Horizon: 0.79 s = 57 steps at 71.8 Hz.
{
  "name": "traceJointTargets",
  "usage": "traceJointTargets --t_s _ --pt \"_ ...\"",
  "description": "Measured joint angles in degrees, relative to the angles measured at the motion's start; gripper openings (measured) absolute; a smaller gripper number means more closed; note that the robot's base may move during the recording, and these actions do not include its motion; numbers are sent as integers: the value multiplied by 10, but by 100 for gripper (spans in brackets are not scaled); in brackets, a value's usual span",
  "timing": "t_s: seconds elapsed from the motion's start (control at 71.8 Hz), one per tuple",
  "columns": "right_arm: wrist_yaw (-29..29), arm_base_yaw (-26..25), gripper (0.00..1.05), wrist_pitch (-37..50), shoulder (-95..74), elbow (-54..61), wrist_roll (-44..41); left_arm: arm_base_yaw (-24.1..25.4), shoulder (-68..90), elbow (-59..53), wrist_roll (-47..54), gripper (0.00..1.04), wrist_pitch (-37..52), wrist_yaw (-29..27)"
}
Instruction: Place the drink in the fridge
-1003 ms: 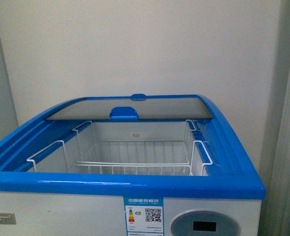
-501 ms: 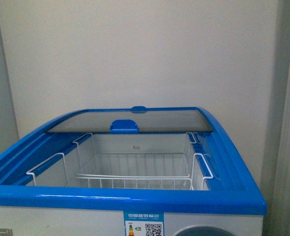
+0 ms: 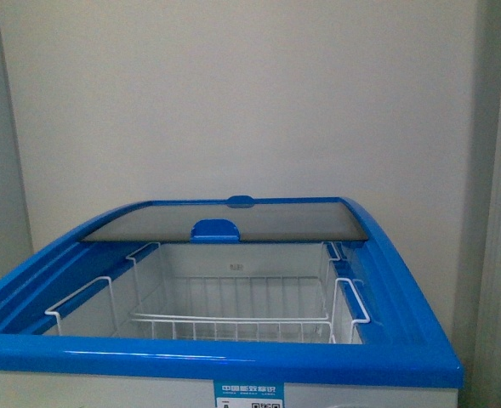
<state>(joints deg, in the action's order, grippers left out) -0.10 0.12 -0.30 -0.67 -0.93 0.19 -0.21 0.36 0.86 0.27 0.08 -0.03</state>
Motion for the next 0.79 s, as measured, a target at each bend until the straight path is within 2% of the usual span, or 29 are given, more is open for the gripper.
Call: traceJointTargets --t_s 0.292,0.794 --pt "1 0 5 2 3 0 -1 0 0 0 -1 3 0 0" --pt "1 0 92 2 3 0 0 0 0 0 -1 93 0 0"
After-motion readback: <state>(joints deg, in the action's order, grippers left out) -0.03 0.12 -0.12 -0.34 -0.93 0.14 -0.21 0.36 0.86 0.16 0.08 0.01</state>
